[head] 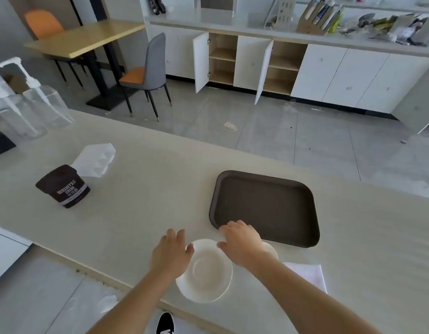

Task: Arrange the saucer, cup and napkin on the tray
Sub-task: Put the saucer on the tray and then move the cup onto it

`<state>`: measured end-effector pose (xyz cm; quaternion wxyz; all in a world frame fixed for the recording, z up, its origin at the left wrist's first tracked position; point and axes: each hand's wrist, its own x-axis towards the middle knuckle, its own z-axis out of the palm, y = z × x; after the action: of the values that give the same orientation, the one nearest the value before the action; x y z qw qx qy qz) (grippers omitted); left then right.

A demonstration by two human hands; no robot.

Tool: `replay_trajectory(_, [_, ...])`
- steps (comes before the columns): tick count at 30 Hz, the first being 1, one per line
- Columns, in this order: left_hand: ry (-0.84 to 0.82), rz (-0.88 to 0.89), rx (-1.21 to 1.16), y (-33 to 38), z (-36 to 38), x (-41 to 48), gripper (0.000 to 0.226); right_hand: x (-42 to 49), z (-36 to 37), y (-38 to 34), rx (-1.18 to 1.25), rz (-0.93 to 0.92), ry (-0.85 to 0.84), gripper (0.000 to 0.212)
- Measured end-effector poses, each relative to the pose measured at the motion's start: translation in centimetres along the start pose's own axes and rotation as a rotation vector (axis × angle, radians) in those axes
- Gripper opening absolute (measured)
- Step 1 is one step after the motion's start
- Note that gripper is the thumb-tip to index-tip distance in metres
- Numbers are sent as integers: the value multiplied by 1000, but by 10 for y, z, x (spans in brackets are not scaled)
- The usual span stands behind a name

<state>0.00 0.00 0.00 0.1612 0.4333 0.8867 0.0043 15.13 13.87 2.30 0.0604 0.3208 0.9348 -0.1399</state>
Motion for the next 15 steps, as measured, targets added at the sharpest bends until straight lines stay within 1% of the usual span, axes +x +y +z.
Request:
replay_trajectory(3, [-58, -47, -34, -5, 7, -2, 37, 3, 10, -5, -131, -31, -73, 27])
replay_trajectory(5, [-87, -67, -108, -8, 14, -4, 30, 3, 15, -9, -194, -22, -122, 22])
replay_trajectory(7, [-86, -82, -192, -11, 21, -6, 20, 4, 20, -10, -244, -17, -162, 15])
replay_trajectory(9, [-73, -110, -251, -13, 25, -7, 10, 4, 22, -12, -259, -4, -197, 14])
replay_trajectory(12, [-56, -142, -304, -13, 30, -6, 13, 6, 23, -16, -231, 15, -226, 18])
replay_trajectory(15, [-46, -158, -358, -14, 32, -4, 13, 8, 23, -17, -145, 65, -243, 21])
